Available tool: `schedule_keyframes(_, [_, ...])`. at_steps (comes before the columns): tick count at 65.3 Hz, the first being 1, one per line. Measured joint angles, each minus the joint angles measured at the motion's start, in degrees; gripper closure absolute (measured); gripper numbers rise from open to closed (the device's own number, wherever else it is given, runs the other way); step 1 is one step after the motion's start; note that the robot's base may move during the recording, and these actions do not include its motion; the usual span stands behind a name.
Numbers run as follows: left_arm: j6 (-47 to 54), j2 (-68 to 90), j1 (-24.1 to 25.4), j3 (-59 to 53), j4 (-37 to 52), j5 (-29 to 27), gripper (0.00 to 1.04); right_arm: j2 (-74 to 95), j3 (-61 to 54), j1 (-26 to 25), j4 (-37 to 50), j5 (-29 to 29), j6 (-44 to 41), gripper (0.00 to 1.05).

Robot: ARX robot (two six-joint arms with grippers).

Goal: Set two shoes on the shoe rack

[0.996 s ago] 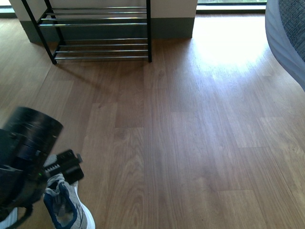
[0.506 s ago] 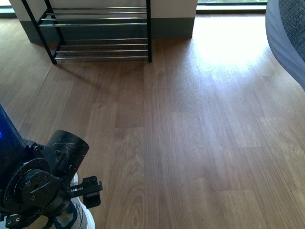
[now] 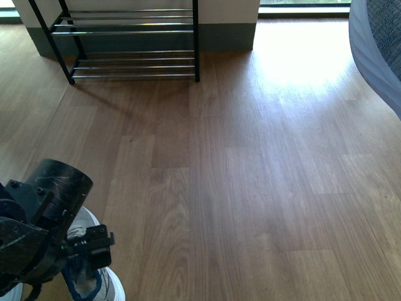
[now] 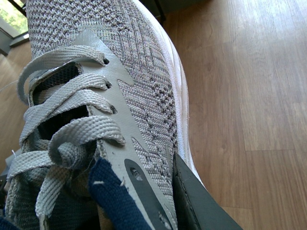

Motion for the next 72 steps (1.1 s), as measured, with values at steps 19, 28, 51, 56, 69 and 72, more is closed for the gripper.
schedule_keyframes(19, [-6.2, 7.4, 0.0, 3.8, -3.1, 1.5, 0.09, 0.0, 0.0, 0.0, 0.0, 0.0, 0.0, 1.03])
schedule_keyframes(28, [-6.7, 9.6, 0.1, 5.0, -3.3, 1.3, 0.09, 0.0, 0.0, 0.0, 0.0, 0.0, 0.0, 1.03])
schedule_keyframes(51, [-7.1, 12.8, -0.4, 7.2, -1.7, 1.0, 0.09, 0.0, 0.0, 0.0, 0.0, 0.0, 0.0, 1.03])
schedule_keyframes(56, [-6.8, 13.3, -0.5, 7.2, -0.5, 1.0, 0.09, 0.0, 0.0, 0.0, 0.0, 0.0, 0.0, 1.03])
schedule_keyframes(69, [-6.1, 13.6, -0.6, 7.0, 0.7, 1.3, 0.09, 0.0, 0.0, 0.0, 0.0, 0.0, 0.0, 1.03])
schedule_keyframes(72, [-5.8, 13.6, -0.6, 6.9, 1.1, 1.4, 0.09, 0.0, 0.0, 0.0, 0.0, 0.0, 0.0, 1.03])
